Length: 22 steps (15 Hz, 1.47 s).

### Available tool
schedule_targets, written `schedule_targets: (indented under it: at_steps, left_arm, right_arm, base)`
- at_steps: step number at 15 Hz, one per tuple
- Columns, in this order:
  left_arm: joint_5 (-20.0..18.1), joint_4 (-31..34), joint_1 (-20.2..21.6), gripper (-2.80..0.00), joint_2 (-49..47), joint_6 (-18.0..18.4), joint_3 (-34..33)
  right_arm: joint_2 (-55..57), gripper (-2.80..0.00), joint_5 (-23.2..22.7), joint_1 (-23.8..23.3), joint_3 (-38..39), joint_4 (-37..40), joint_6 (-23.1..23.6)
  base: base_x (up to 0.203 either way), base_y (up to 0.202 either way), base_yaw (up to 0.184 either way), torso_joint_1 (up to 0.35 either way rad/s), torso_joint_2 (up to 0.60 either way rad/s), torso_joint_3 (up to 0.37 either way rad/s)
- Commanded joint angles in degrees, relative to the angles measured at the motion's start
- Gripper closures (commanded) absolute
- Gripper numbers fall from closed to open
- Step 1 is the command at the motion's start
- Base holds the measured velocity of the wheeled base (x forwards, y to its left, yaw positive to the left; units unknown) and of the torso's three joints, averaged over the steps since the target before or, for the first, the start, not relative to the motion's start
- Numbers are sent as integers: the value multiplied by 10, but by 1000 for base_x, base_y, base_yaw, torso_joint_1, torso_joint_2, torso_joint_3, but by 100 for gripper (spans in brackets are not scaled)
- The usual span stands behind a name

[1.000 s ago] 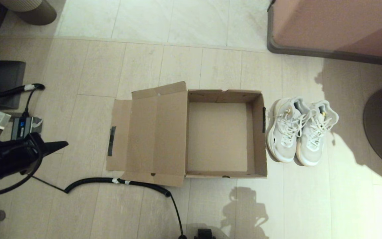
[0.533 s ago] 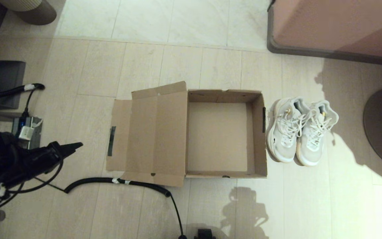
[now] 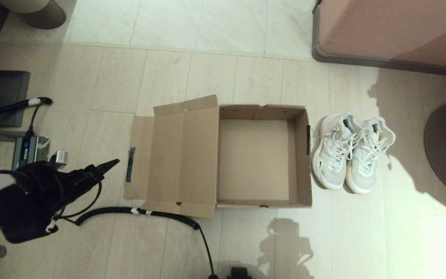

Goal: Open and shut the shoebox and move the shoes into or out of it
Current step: Close the shoe box

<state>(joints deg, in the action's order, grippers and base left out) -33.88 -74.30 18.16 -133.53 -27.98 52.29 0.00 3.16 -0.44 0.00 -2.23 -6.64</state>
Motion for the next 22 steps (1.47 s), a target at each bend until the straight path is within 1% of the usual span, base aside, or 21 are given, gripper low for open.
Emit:
schedule_targets:
  at_steps: [1, 2, 4, 5, 6, 8, 12, 16, 20, 22]
  left_arm:
    - [-1, -7, -14, -280, -39, -17, 38]
    - [6, -7, -20, -280, -54, -23, 63]
    - [35, -8, -30, -280, -88, -25, 115]
    - [43, -8, -32, -280, -106, -25, 139]
    - [46, -8, -32, -280, -123, -19, 160]
    - [47, -9, -32, -280, -150, 3, 194]
    - [45, -10, -34, -280, -186, 8, 245]
    - [43, -10, -40, -280, -187, 4, 253]
    - [44, -10, -55, -280, -187, -4, 250]
    - [44, -10, -60, -280, -187, -15, 248]
  right_arm:
    - [1, 0, 0, 0, 6, -1, 0]
    - [1, 0, 0, 0, 6, -1, 0]
    - [1, 0, 0, 0, 6, -1, 0]
    - [1, 0, 0, 0, 6, -1, 0]
    - [1, 0, 0, 0, 6, -1, 0]
    - [1, 0, 0, 0, 6, -1, 0]
    - [1, 0, 0, 0, 6, -1, 0]
    - [1, 0, 0, 0, 6, -1, 0]
    - [1, 0, 0, 0, 6, -1, 0]
    - [1, 0, 0, 0, 6, -1, 0]
  base:
    - [0, 0, 0, 0, 0, 0]
    - [0, 0, 0, 0, 0, 0]
    - [0, 0, 0, 0, 0, 0]
    - [0, 0, 0, 0, 0, 0]
    - [0, 0, 0, 0, 0, 0]
    - [0, 0, 0, 0, 0, 0]
    - [0, 0, 0, 0, 0, 0]
    - [0, 0, 0, 0, 0, 0]
    - [0, 0, 0, 0, 0, 0]
    - [0, 0, 0, 0, 0, 0]
